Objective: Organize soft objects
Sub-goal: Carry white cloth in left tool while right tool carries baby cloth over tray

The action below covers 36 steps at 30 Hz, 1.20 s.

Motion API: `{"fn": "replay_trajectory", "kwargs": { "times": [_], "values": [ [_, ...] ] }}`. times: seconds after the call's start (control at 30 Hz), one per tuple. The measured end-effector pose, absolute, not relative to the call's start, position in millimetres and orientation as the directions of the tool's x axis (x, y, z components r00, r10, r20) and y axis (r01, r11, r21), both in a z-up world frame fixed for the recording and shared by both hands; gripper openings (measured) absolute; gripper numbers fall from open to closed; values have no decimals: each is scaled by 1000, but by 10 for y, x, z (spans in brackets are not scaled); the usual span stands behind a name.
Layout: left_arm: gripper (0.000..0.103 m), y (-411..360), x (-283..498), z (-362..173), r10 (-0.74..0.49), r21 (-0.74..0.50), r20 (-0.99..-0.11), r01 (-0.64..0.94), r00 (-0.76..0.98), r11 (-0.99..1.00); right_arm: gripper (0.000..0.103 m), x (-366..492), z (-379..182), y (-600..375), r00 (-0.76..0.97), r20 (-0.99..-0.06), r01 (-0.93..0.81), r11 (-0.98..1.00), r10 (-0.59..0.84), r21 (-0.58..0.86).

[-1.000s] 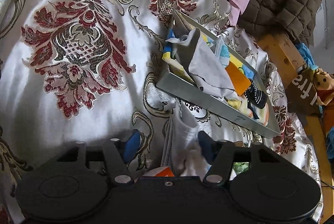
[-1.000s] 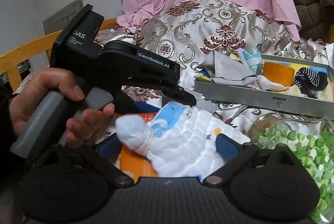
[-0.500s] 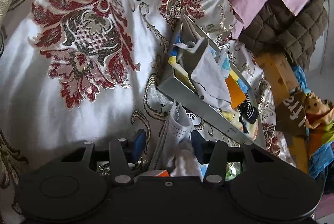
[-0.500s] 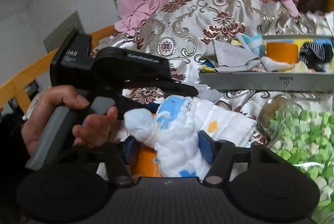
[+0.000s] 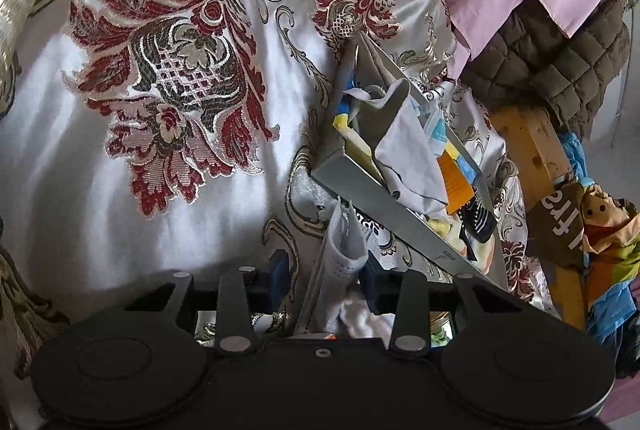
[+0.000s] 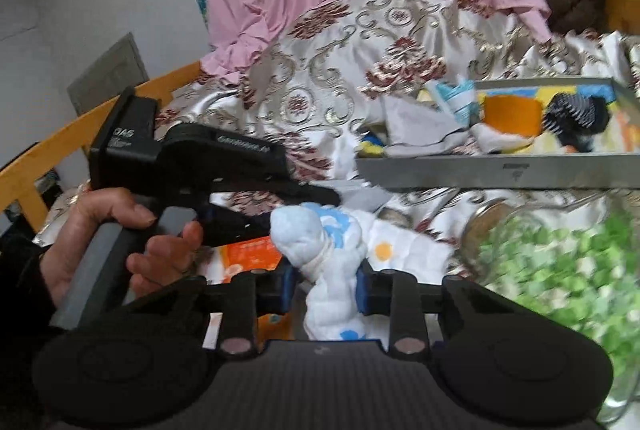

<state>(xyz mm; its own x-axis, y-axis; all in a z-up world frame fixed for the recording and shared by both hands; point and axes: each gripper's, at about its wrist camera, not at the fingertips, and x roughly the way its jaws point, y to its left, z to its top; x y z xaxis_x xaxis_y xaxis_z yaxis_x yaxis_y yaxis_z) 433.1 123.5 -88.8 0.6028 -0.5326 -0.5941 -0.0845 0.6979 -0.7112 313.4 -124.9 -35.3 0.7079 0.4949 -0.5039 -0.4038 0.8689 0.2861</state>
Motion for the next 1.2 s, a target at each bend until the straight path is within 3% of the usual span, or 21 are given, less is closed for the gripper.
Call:
{"fn": "replay_trajectory", "kwargs": {
  "times": [0.2, 0.37, 0.43, 0.5, 0.53, 0.6, 1.2],
  "values": [
    [38, 1211, 4331, -876, -521, -688, -607, -70, 601, 722, 30, 3125, -259, -1353, 763, -487, -349, 905, 425, 242],
    [48, 1103, 4329, -838, -510, -647, -621, -22, 595, 762, 30, 3138, -234, -1425, 783, -472, -327, 914, 405, 241],
    [43, 1056, 4321, -826, -496, -620, -631, -3, 597, 785, 30, 3137, -231, -1448, 787, -470, -320, 916, 400, 243],
    [24, 1010, 4311, -806, -483, -590, -637, 23, 600, 807, 30, 3132, -224, -1475, 791, -468, -314, 918, 394, 241],
    [19, 990, 4301, -786, -485, -584, -632, 39, 605, 811, 30, 3129, -222, -1478, 794, -466, -312, 920, 390, 237],
    [15, 946, 4273, -734, -477, -567, -628, 59, 615, 822, 30, 3131, -213, -1493, 800, -464, -306, 924, 381, 230],
    [11, 628, 3398, 119, -415, -502, -455, 158, 788, 850, 30, 2824, 220, -1701, 865, -385, -275, 946, 322, 175]
  ]
}}
